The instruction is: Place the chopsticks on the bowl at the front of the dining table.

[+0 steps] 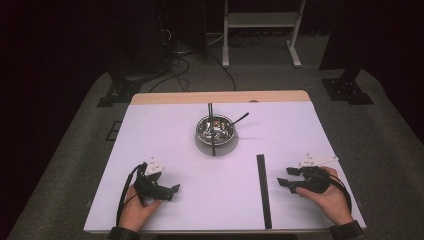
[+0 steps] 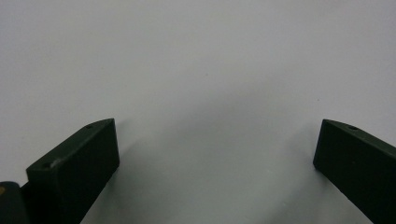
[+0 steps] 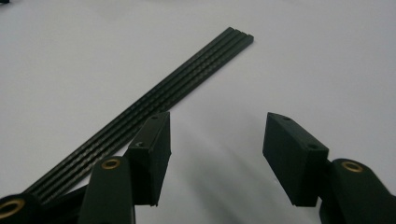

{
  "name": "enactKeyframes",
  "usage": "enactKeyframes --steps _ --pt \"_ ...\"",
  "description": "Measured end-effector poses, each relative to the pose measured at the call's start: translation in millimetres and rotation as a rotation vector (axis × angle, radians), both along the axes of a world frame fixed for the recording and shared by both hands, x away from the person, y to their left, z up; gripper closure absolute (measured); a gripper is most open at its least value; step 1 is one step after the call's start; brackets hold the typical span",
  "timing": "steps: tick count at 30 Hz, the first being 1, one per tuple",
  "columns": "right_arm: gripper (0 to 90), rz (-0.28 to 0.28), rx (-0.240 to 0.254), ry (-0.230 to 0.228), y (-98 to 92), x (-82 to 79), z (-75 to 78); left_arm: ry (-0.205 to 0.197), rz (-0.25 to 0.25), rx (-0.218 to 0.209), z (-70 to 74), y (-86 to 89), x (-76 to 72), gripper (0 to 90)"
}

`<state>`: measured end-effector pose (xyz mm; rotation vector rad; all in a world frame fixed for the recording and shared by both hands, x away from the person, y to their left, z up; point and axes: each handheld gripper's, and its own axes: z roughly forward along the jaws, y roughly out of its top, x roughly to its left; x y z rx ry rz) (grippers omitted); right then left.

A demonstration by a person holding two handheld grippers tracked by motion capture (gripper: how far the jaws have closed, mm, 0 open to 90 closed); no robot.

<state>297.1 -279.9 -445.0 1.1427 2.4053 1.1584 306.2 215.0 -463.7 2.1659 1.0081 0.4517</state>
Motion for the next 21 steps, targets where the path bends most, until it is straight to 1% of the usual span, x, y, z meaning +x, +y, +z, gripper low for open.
enactKeyframes --steps 4,5,7,9,11,17,20,21 --pt "40.4 -0.017 -0.002 0.001 -6.8 -4.3 -2.7 0.000 0.000 0.000 0.0 0.0 0.0 0.0" --pt "40.2 -0.029 -0.013 0.000 -12.0 -6.1 -5.2 0.000 0.000 0.000 0.0 0.0 0.0 0.0" --pt "40.3 -0.037 -0.016 0.001 -13.3 -6.7 -6.1 0.000 0.001 0.000 0.0 0.0 -0.1 0.0" --pt "40.3 -0.055 -0.037 -0.006 -18.6 -8.8 -10.0 0.000 0.001 0.000 0.0 -0.1 -0.2 0.0" --pt "40.2 -0.061 -0.048 -0.009 -20.4 -10.0 -11.5 -0.001 0.002 0.001 0.0 -0.1 -0.3 0.0" --pt "39.8 -0.064 -0.057 -0.021 -21.6 -13.0 -14.6 -0.002 0.005 0.001 0.0 -0.2 -0.5 0.0" --pt "38.2 -0.057 -0.061 -0.031 -21.5 -14.0 -15.8 -0.004 0.006 0.002 0.0 -0.2 -0.6 0.0" --pt "37.2 -0.053 -0.060 -0.043 -21.6 -14.9 -17.1 -0.004 0.007 0.000 0.0 -0.4 -0.7 0.0"
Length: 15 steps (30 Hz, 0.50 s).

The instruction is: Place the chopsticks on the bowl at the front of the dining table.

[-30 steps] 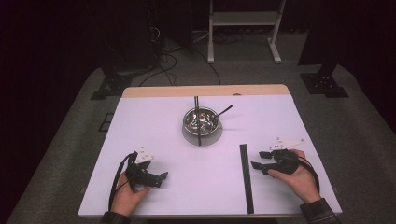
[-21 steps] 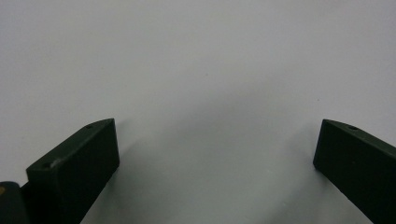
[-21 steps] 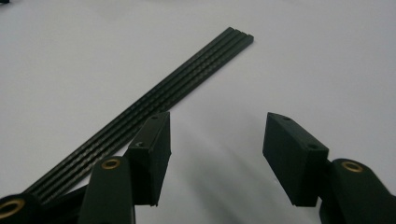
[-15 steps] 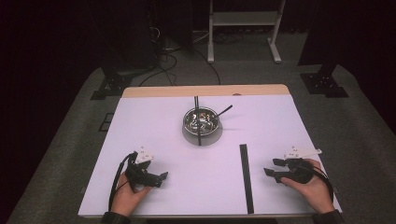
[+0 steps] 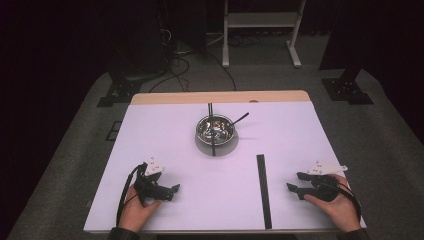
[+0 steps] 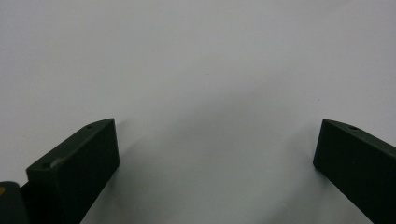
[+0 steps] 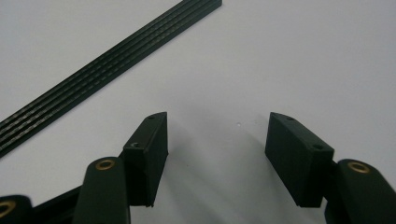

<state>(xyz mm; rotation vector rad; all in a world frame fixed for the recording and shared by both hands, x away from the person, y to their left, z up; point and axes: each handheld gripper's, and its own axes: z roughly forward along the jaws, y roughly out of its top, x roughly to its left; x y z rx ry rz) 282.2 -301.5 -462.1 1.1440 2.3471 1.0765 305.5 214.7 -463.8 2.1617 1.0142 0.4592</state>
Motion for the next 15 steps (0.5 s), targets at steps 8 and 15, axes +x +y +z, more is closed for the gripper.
enactKeyframes --steps 8,15 --pt "36.0 0.009 -0.024 -0.025 2.5 -2.6 -1.7 0.001 0.002 0.000 0.0 -0.1 -0.2 0.0" --pt "35.9 0.009 -0.028 -0.028 2.9 -3.0 -1.9 0.002 0.003 -0.001 0.0 -0.1 -0.2 0.0"
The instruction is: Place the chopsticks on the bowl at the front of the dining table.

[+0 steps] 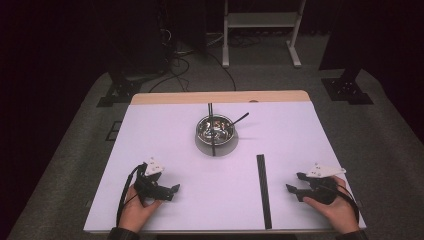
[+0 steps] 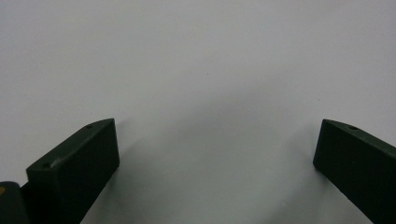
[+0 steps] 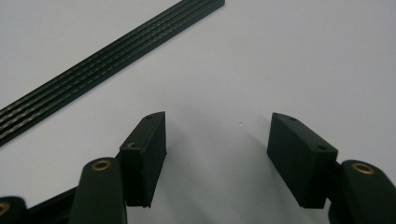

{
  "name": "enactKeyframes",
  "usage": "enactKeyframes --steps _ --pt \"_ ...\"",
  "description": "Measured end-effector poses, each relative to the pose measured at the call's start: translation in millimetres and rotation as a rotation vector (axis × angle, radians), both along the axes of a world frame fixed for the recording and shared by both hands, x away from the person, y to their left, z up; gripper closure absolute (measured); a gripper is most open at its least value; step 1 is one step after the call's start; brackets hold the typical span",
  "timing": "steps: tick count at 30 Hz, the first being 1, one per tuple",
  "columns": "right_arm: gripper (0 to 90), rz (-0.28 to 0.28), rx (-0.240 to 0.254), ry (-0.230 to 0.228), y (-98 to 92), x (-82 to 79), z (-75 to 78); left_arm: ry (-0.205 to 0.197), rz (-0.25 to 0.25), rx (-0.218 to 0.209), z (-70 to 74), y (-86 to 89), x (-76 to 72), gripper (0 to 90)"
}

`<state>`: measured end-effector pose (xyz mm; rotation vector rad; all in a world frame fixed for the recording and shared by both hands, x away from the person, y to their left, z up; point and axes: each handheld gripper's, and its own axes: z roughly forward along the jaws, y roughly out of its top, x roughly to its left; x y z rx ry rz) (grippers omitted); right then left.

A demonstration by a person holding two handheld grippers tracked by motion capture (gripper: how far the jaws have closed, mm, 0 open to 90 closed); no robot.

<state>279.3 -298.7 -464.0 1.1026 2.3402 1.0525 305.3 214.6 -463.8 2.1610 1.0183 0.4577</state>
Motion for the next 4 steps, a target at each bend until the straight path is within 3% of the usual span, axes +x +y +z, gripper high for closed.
enactKeyframes --steps 4 --pt "33.3 0.001 -0.001 -0.002 0.1 0.0 -0.1 0.002 -0.001 0.000 0.0 0.2 0.2 0.0"
